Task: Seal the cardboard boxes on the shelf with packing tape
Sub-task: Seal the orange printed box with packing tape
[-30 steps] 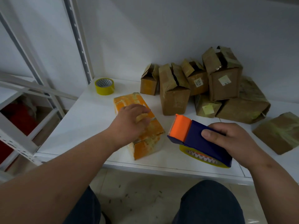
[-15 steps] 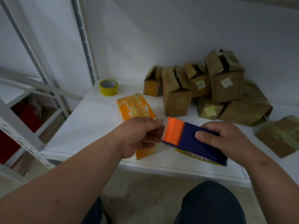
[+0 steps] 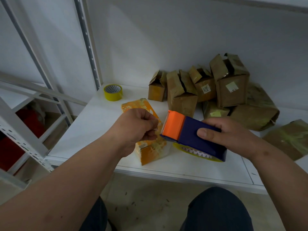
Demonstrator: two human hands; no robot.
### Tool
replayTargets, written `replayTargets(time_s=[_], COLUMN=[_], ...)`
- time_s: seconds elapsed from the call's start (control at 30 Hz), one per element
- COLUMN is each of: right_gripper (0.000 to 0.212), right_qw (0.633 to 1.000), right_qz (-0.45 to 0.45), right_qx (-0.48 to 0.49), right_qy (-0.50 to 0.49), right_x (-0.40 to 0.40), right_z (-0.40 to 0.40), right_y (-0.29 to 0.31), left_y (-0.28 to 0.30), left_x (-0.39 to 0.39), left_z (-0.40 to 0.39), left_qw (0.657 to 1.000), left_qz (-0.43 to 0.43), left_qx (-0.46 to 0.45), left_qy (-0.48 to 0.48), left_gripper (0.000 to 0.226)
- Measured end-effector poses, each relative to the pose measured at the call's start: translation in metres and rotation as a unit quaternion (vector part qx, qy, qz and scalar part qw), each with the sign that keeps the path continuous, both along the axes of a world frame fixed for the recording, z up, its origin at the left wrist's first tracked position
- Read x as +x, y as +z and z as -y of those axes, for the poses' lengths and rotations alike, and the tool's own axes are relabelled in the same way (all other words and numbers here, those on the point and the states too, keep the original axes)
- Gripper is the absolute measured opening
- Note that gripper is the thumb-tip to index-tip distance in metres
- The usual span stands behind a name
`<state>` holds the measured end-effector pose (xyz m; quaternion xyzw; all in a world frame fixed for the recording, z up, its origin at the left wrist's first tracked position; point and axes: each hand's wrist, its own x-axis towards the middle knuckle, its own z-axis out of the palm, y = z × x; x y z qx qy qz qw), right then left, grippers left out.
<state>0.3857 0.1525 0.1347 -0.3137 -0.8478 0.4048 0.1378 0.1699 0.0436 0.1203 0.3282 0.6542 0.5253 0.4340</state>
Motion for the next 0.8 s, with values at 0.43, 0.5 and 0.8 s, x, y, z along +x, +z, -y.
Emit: replayTargets(time_s=[0.43, 0.5, 0.8], right_gripper=[0.054, 0.048, 0.038], right_qw=[0.988, 0.98, 0.931], right_qz=[0.133, 0.184, 0.338], right_qx=[0.054, 0.063, 0.133], right_qy=[-0.057, -0.044, 0.014], right_x=[0.014, 0.003, -0.044], right_z=[-0.062, -0.069, -0.106], right_y=[0.021, 0.028, 0.028], left_y=[-0.028, -0.038, -0.061], left_x=[-0.057, -0.052, -0.046], left_z=[0.021, 0.023, 0.024], left_qw=[0.973, 0.966, 0.953], left_qz=[0.108, 0.13, 0.146], left_qx=[-0.033, -0.041, -0.051], left_qy=[0.202, 0.221, 0.261], left_gripper=[0.018, 0.015, 0.01])
